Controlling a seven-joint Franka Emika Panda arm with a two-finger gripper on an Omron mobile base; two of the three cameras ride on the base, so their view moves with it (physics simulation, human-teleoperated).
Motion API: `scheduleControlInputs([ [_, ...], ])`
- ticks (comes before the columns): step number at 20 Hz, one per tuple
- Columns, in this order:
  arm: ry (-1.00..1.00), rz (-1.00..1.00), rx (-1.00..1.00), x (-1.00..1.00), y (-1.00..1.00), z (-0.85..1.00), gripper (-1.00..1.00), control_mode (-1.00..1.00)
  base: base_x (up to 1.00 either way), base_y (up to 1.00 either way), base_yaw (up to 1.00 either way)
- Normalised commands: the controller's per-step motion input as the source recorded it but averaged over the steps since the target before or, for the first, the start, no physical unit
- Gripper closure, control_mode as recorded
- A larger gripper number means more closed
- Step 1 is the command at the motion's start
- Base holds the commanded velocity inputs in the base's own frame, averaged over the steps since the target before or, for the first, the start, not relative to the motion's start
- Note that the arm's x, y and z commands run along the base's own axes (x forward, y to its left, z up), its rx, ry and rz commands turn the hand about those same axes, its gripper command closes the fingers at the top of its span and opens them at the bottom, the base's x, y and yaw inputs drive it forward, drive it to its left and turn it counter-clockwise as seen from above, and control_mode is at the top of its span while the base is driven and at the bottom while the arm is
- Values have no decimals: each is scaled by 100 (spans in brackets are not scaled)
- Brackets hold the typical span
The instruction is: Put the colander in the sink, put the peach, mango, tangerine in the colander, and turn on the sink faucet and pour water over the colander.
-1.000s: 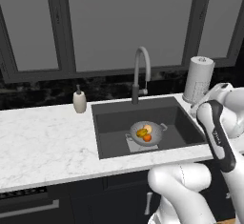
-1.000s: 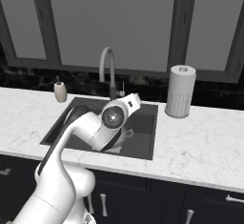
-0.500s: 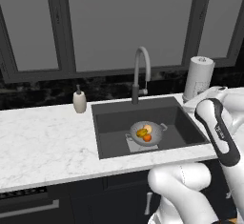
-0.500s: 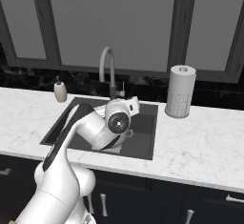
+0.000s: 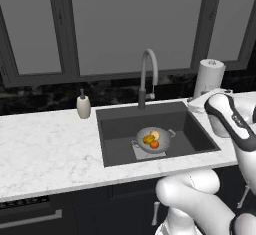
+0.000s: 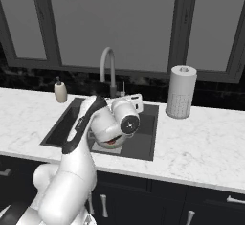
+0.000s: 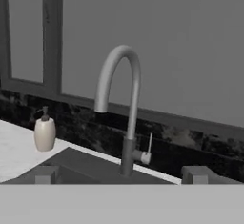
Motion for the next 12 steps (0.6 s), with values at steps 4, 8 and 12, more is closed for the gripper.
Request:
scheduleControlInputs([
  [4, -32, 0, 7, 16, 0, -31, -100, -100, 0, 0, 0],
  [8, -17, 0, 1, 24, 9, -24, -100, -100, 0, 0, 0],
  [12, -3, 0, 0, 33, 2, -5, -100, -100, 0, 0, 0],
])
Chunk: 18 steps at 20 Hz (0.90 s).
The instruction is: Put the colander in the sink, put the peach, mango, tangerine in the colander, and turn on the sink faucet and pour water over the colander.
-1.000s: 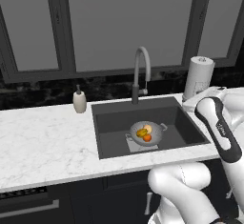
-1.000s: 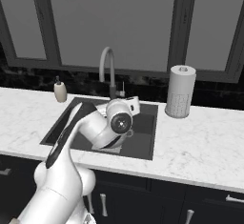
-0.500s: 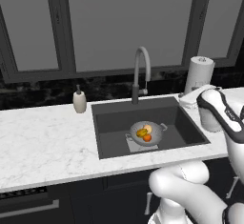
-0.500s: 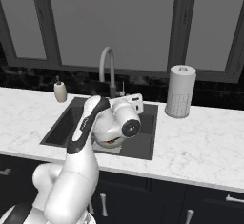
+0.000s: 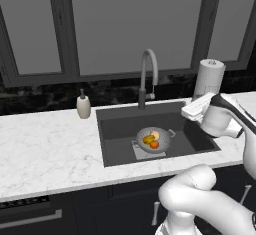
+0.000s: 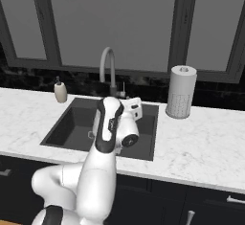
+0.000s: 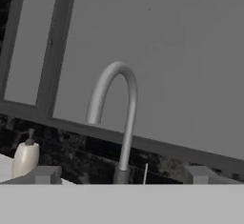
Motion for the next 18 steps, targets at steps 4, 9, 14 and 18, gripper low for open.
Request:
scheduleControlInputs([
  [4, -2, 0, 1, 32, 0, 0, -100, -100, 0, 0, 0],
  [9, 0, 4, 4, 28, 0, 0, -100, -100, 0, 0, 0],
  [14, 0, 2, 0, 32, 0, 0, -100, -100, 0, 0, 0],
  [18, 0, 0, 0, 41, 0, 0, -100, -100, 0, 0, 0],
])
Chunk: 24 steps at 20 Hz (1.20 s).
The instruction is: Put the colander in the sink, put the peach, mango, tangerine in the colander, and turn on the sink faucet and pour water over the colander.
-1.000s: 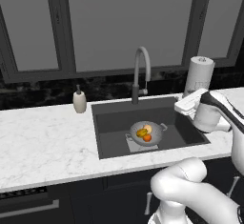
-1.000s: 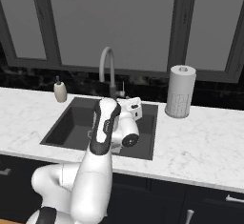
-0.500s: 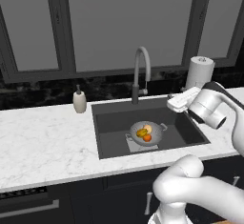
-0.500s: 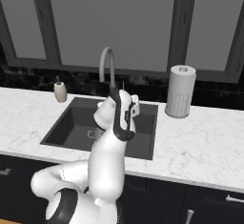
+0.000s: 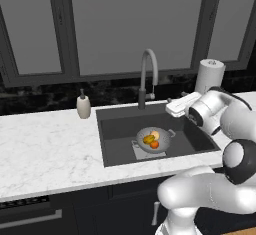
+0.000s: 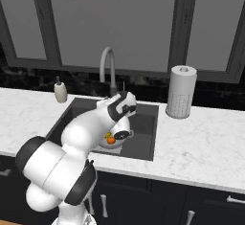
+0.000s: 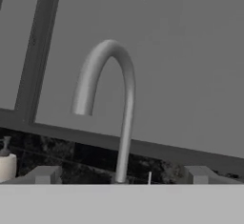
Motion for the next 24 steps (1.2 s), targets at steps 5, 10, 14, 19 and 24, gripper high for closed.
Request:
scheduleControlInputs([
  [5, 0, 1, 5, 34, -1, 0, -100, -100, 0, 0, 0],
  [10, -1, 2, 7, 28, -2, 0, -100, -100, 0, 0, 0],
  [14, -5, 2, 6, 22, 0, 0, -100, -100, 0, 0, 0],
  [19, -2, 1, 1, 32, 0, 0, -100, -100, 0, 0, 0],
  [24, 0, 0, 0, 39, 0, 0, -100, -100, 0, 0, 0],
])
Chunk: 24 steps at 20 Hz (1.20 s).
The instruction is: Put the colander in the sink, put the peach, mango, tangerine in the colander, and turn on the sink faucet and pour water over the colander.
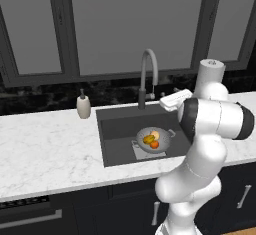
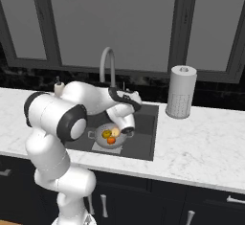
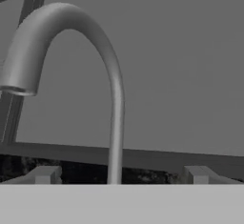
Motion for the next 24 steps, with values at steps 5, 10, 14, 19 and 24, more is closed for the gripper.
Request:
scheduleControlInputs([
  [5, 0, 0, 0, 39, 1, -4, -100, -100, 0, 0, 0],
  [10, 0, 0, 0, 41, 4, -15, -100, -100, 0, 0, 0],
  [14, 0, 0, 0, 42, 0, -29, -100, -100, 0, 0, 0],
  [19, 1, 0, 0, 41, 0, -39, -100, -100, 0, 0, 0],
  [24, 0, 0, 0, 46, 0, -9, -100, -100, 0, 0, 0],
])
